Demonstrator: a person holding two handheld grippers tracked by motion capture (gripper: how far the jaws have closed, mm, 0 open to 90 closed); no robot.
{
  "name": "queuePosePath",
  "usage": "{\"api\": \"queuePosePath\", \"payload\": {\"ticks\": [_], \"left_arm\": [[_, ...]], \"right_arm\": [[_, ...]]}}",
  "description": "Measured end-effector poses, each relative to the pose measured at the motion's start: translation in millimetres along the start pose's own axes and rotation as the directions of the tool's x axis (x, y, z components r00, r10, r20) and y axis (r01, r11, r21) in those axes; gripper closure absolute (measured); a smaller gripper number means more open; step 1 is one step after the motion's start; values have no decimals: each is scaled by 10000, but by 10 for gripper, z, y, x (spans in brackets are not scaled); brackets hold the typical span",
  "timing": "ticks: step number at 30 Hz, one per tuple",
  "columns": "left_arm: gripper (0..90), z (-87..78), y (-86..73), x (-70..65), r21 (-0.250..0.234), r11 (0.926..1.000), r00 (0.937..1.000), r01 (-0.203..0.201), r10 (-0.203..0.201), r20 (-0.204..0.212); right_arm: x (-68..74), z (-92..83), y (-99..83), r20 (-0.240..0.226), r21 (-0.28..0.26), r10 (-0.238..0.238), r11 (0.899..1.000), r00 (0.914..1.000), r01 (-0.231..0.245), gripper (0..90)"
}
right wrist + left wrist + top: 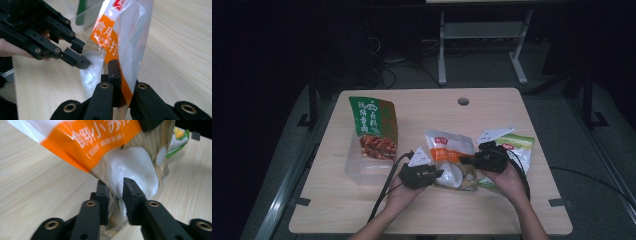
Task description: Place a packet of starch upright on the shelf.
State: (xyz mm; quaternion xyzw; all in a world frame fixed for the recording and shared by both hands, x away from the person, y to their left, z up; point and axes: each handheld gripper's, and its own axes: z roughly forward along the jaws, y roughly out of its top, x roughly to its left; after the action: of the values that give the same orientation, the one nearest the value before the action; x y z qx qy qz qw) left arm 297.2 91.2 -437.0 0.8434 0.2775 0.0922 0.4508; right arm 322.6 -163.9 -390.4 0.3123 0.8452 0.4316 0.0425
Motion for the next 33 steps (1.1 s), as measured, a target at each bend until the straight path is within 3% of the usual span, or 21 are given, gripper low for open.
{"api": "queuePosePath", "payload": {"ticks": [1,6,13,20,25,33], "left_arm": [[707,-18,-12,-2,203,9996,9998,-196,198,-60],[624,-76,-76,-42,254,9995,9998,-172,173,-41],[546,-215,-150,-46,370,9993,10000,-92,93,-26],[519,-349,-223,-68,270,9996,9999,-114,112,101],[489,-417,-282,-76,321,9991,9996,-264,261,113],[467,-466,-354,-65,240,9996,9995,-125,118,298]], "right_arm": [[11,-7,-2,-26,-81,6,10000,10000,-6,896],[111,-62,28,108,-234,-313,9992,9995,316,897],[172,-160,92,223,-484,-411,9979,9989,421,899],[150,-181,208,448,-423,-424,9981,9981,443,900],[104,-197,327,352,-442,-230,9987,9991,245,900],[33,-172,555,343,-305,-104,9995,9994,114,900]]}}
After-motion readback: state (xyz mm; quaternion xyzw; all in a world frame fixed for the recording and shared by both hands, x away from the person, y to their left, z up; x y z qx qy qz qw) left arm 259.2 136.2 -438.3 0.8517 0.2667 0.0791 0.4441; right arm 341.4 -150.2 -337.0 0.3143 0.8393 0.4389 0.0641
